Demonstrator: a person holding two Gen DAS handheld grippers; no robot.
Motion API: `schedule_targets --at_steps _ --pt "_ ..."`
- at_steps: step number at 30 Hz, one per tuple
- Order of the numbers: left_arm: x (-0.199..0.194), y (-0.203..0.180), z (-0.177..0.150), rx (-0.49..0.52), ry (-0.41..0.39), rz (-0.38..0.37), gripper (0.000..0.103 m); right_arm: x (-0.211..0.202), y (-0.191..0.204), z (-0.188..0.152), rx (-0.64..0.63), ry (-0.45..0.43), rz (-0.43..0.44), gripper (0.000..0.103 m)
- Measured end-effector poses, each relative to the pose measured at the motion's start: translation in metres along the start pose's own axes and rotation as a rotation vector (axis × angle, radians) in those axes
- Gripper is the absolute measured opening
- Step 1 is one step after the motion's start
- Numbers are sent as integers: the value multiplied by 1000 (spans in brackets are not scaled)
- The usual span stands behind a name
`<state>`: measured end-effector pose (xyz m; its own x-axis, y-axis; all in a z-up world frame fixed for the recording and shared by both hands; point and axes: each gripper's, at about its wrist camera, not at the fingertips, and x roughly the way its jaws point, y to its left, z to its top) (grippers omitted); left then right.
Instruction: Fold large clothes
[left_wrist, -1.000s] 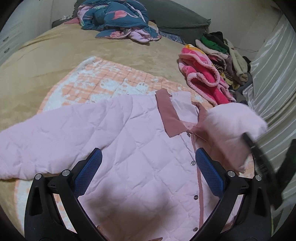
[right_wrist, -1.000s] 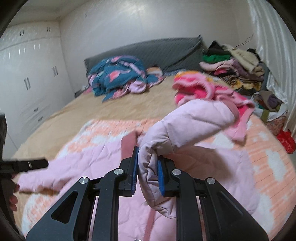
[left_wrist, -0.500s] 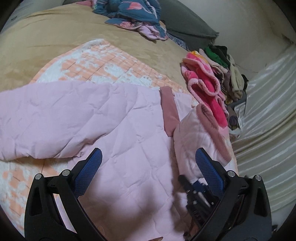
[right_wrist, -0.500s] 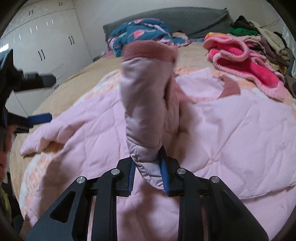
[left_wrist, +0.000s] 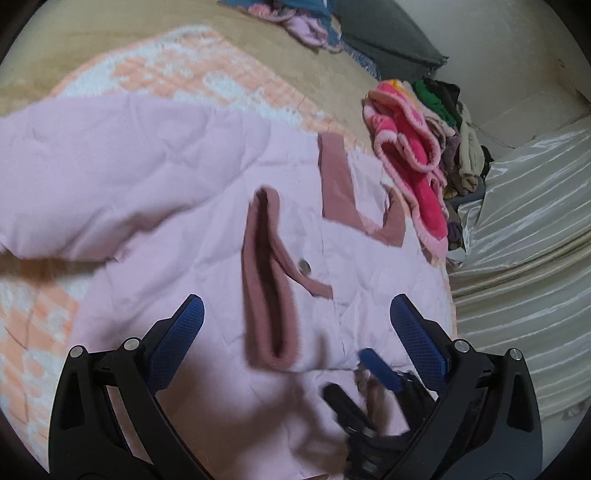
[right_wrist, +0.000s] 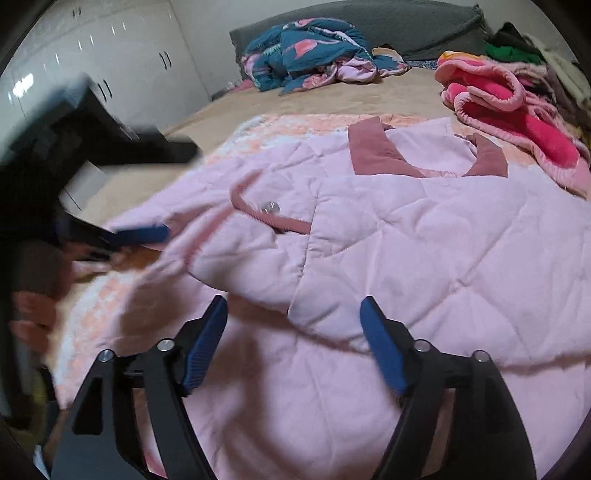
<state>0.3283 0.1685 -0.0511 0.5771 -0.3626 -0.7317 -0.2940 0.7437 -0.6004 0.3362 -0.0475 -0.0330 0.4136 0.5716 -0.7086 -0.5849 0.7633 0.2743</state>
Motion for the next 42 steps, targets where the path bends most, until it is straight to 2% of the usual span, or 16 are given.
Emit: schedule_targets --at_steps 5,7,8,10,11,12,14,18,21,23,26,32,35,42 --pt "37 8 -13 -75 99 -9 94 -33 -25 -10 48 -25 -71 75" --pt "48 11 -17 -102 106 25 86 -47 -38 -19 59 -39 -132 75" --pt "50 10 -18 -98 98 41 75 -53 -43 -23 62 -43 -157 75" --pt "53 3 -19 -54 80 87 59 -65 -56 -33 74 -47 -209 75" --pt "53 -2 -18 -34 75 94 38 -70 -62 -37 79 -46 -228 75" --pt "54 -8 -18 -6 70 97 27 -77 -70 -42 88 -48 -248 75" --pt "51 -23 -18 68 37 127 16 -86 -81 -49 107 -51 -275 74" --pt "29 -63 -8 195 -19 108 12 -103 -106 -58 123 -55 -336 74" --pt "-7 -93 7 282 -112 78 12 -117 -125 -55 159 -71 -374 74" --pt "-27 -106 14 341 -180 89 12 -126 -134 -51 185 -101 -387 74" --pt "-35 -105 14 410 -223 149 12 -141 -148 -44 213 -138 -407 74" --pt "4 -57 8 387 -141 259 12 -135 -166 -28 229 -127 -441 74" --pt "15 -36 1 378 -111 288 12 -125 -168 -18 231 -108 -437 74" --pt "31 -22 -8 379 -80 324 14 -101 -171 2 220 -79 -417 74"
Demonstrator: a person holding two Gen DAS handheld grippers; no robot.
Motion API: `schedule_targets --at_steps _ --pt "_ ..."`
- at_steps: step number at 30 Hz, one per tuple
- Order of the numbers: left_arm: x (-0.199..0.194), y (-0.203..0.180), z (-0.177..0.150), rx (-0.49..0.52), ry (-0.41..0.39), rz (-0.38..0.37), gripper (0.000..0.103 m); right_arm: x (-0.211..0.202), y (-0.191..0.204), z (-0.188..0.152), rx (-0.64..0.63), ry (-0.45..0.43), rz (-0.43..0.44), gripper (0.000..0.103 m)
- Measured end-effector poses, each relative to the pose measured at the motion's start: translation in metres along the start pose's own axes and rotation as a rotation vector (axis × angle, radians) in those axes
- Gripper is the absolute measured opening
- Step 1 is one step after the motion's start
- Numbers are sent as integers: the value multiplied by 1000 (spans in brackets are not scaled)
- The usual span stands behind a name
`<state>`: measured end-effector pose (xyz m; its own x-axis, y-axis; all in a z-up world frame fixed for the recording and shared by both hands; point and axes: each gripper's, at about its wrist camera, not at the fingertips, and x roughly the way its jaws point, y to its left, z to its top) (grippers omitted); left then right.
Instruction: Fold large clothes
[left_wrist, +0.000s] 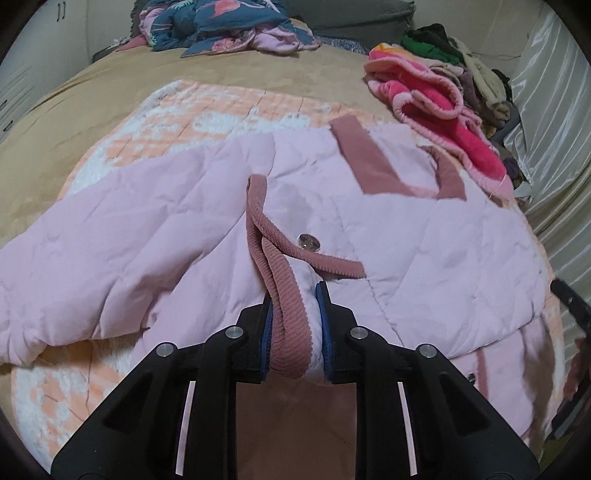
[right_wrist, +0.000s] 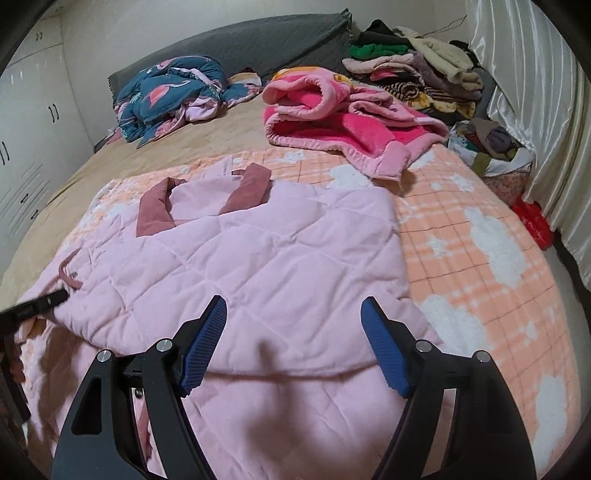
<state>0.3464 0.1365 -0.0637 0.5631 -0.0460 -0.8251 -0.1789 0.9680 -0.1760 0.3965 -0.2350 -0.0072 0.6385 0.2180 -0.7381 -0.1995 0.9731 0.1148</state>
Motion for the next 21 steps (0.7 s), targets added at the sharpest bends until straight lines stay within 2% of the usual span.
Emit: schedule_targets --at_steps 5,11,15,21 --pt "8 4 -9 0 17 13 15 23 -3 3 18 47 -6 74" --pt "13 8 -14 -4 35 16 23 61 -17 -7 61 163 -36 74" --pt "13 7 -15 19 32 26 28 73 -10 -14 24 179 -95 75" --pt "13 10 -16 17 35 25 33 79 -15 -18 62 170 -118 76"
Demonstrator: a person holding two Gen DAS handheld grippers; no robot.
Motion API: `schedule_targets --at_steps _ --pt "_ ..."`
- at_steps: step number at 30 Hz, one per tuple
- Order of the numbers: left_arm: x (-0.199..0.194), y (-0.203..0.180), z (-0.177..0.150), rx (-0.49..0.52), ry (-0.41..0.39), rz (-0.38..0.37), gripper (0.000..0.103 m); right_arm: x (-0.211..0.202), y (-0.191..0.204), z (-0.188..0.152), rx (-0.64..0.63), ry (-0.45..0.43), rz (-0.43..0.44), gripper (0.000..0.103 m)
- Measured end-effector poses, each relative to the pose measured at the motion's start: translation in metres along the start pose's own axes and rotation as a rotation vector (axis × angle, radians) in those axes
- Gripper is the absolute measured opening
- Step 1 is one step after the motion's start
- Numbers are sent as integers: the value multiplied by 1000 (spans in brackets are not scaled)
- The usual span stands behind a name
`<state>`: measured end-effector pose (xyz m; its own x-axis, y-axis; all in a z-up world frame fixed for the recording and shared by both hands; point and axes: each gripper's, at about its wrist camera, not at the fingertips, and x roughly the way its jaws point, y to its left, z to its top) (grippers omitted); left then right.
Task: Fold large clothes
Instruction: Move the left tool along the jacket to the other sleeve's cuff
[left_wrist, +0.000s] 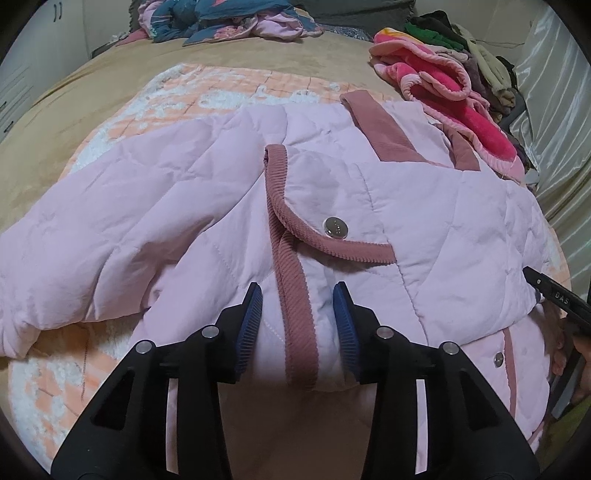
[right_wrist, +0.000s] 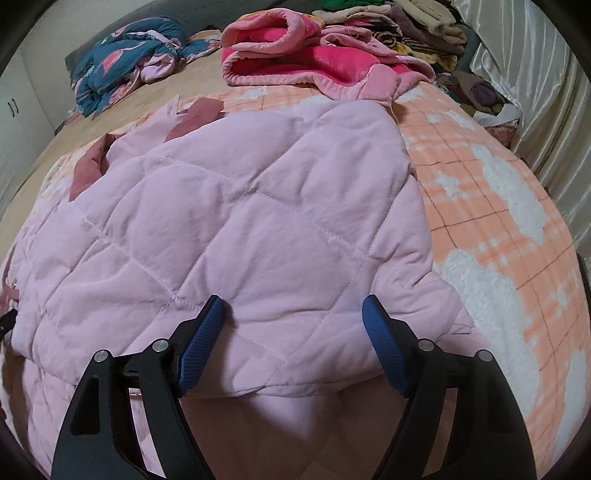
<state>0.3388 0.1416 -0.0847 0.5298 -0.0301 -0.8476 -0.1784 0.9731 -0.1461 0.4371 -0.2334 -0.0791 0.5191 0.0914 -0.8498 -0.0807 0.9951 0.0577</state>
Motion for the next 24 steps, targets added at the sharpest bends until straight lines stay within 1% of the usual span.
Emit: schedule_targets --at_steps 2,3,4,6,7,9,10,12,13,17,19,24 --pt "-4 1 -1 -8 3 -4 34 -8 4 -2 -6 -5 -21 81" --pt "-8 2 -1 -13 2 -8 36 -14 6 -4 -10 -12 -19 83" --pt "-10 3 -1 -14 7 -12 39 -18 8 -6 -14 -21 -11 87" --pt "-14 4 -1 -13 9 -12 54 -27 11 -11 -16 -42 3 90" --pt "-17 4 -1 -12 7 -12 57 -33 11 -14 -7 -50 16 91" --pt "-23 5 -1 -18 4 -18 68 -41 11 -19 17 -57 48 93" --pt "-26 5 -1 -22 1 -22 71 -46 12 -21 29 -61 67 95" --pt "-32 5 -1 -30 -6 -20 91 -54 12 -26 42 -70 82 97" --pt "-35 6 -2 -36 -9 -16 94 -57 12 -29 43 -75 88 97" --pt "-48 10 -4 -60 -21 -13 94 -72 18 -33 42 -92 96 98" --pt "-56 13 -6 -65 -30 -12 94 -84 22 -34 26 -121 79 98" --pt "-73 22 -11 -82 -53 1 94 -114 38 -32 -7 -185 87 99"
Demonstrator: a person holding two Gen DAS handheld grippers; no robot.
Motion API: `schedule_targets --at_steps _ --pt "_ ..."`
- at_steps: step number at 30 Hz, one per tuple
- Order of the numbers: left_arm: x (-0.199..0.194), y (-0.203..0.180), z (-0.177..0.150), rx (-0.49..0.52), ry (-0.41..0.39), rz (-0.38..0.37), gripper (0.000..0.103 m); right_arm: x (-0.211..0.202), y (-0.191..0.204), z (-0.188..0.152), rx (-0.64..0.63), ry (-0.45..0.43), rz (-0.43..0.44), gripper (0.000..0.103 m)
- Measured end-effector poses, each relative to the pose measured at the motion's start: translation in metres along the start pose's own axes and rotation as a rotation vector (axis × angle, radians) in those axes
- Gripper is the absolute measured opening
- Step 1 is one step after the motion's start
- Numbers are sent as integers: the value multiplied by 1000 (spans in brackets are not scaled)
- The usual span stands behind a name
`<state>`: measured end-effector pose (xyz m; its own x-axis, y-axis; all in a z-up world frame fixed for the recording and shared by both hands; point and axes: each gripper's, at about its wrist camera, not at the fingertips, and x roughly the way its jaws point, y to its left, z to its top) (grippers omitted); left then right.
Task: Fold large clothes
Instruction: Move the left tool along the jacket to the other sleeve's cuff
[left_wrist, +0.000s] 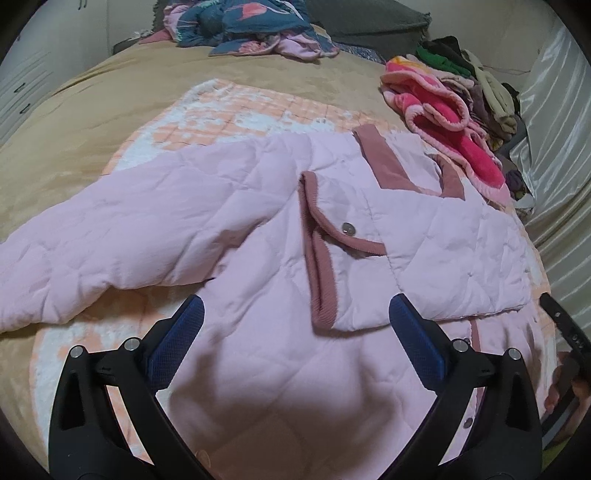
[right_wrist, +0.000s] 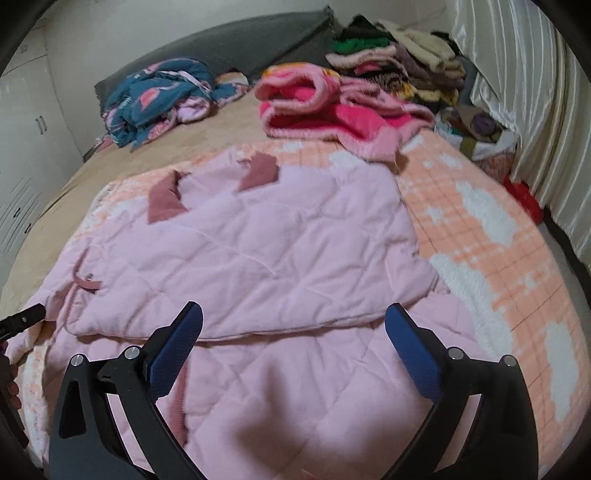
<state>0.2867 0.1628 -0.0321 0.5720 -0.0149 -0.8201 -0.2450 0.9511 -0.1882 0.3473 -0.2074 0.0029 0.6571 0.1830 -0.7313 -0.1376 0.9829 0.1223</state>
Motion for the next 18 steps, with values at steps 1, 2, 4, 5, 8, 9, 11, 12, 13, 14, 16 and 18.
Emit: schedule_targets --at_steps 1,2,4,5,8,9,11,12,13,14,16,18 --pt "-3 2 -1 -2 -4 4 94 -5 5 1 -11 -10 3 99" --pt "-6 5 -2 -5 -8 7 94 -9 9 3 -18 -18 6 99" --pt "-13 11 -5 -14 -16 12 94 -19 21 5 -38 -38 20 99" --pt "-16 14 -5 -18 -20 16 94 -23 27 6 -47 -48 25 99" --pt "-26 24 -8 -24 -33 24 94 -36 44 9 -70 -68 46 99" --pt "-30 27 -10 -27 -38 27 94 -40 50 9 -79 -74 54 99" --pt "-36 35 -11 -34 -46 34 94 -45 60 11 -94 -83 65 99" --pt "-39 39 -12 -39 -49 35 94 -48 66 11 -101 -86 70 99" --pt "-41 42 -13 -43 -51 35 94 -51 73 11 -108 -89 75 99" --pt "-45 47 -14 -48 -56 37 94 -54 80 11 -117 -92 82 99" --pt "-49 51 -15 -52 -60 40 94 -58 90 11 -132 -97 93 99" --pt "-55 57 -17 -57 -66 45 94 -62 100 10 -144 -97 110 99"
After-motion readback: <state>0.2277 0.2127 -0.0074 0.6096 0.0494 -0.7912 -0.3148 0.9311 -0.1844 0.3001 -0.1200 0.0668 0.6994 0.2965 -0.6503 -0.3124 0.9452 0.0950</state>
